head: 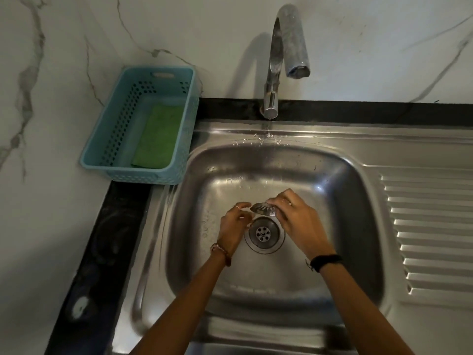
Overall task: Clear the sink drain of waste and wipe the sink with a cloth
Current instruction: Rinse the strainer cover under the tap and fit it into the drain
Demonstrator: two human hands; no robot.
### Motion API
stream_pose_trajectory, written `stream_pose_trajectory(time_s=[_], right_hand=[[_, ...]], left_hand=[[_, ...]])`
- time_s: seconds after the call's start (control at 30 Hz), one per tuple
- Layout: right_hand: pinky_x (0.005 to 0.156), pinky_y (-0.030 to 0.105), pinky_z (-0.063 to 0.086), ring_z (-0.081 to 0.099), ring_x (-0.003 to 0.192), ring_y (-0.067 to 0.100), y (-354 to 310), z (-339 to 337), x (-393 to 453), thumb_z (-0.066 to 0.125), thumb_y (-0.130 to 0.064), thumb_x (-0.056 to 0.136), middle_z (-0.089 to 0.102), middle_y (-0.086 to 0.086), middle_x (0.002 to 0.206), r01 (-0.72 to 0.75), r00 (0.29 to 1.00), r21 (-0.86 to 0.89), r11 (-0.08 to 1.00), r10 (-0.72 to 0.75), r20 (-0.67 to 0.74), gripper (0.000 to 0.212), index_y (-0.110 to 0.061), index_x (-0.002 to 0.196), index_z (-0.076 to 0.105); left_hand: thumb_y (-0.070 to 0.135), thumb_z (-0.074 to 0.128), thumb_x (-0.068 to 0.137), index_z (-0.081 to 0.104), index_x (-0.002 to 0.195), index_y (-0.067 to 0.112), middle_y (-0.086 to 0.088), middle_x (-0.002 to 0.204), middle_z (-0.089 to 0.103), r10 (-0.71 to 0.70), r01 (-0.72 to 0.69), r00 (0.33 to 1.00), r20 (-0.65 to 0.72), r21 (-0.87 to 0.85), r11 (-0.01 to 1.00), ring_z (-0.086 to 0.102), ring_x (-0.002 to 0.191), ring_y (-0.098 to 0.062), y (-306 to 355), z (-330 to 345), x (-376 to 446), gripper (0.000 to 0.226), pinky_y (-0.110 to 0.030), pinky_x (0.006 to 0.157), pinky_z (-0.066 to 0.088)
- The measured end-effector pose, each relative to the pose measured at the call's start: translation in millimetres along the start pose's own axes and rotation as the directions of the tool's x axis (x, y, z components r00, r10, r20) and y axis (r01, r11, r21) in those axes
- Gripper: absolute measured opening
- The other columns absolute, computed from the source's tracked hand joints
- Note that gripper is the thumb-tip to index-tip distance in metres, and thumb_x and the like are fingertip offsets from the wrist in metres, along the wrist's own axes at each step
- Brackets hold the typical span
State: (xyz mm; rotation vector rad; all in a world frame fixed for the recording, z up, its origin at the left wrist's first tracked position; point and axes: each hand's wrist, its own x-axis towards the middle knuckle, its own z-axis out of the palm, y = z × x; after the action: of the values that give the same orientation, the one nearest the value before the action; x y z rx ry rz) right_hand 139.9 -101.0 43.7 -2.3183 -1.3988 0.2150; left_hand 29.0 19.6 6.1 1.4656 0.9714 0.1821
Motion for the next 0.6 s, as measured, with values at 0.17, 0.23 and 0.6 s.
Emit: stream_pose_trajectory(time_s=[0.17, 0.23, 0.6], right_hand=[[0.077, 0.025, 0.051, 0.062, 0.092, 0.023, 15.5, 42.2, 6.6, 0.059, -0.008, 0.088, 0.060, 0.009, 0.112, -0.501, 0.861, 0.148, 0.853, 0.474, 0.184, 0.027, -0.011, 0.115, 0.060], [0.072, 0.034, 0.052, 0.061, 0.087, 0.027, 15.6, 57.8, 4.6, 0.054, -0.005, 0.088, 0.064, 0.012, 0.104, -0.574, 0.817, 0.192, 0.796, 0.538, 0.208, 0.016, -0.009, 0.104, 0.058], [0.078, 0.038, 0.052, 0.059, 0.095, 0.033, 28.5, 109.9, -8.7, 0.046, -0.006, 0.092, 0.053, 0.016, 0.115, -0.563, 0.790, -0.031, 0.826, 0.550, 0.271, 0.020, -0.004, 0.110, 0.053]], left_hand=[[0.025, 0.054, 0.091, 0.024, 0.145, 0.015, -0.007, 0.152, 0.030, -0.010, -0.120, 0.986, 0.169, 0.737, 0.665, 0.031, 0.139, -0.021, -44.6, -5.5, 9.4, 0.063, -0.033, 0.112, 0.030], [0.026, 0.055, 0.090, 0.012, 0.148, 0.015, -0.007, 0.157, 0.014, -0.049, -0.176, 0.971, 0.235, 0.835, 0.522, 0.017, 0.144, -0.021, -58.1, -3.4, 11.4, 0.073, -0.033, 0.116, 0.024], [0.030, 0.065, 0.082, 0.023, 0.145, 0.018, -0.001, 0.157, 0.018, -0.076, -0.150, 0.976, 0.203, 0.888, 0.435, 0.029, 0.139, -0.021, -72.8, -2.4, 23.6, 0.076, -0.039, 0.108, 0.035]])
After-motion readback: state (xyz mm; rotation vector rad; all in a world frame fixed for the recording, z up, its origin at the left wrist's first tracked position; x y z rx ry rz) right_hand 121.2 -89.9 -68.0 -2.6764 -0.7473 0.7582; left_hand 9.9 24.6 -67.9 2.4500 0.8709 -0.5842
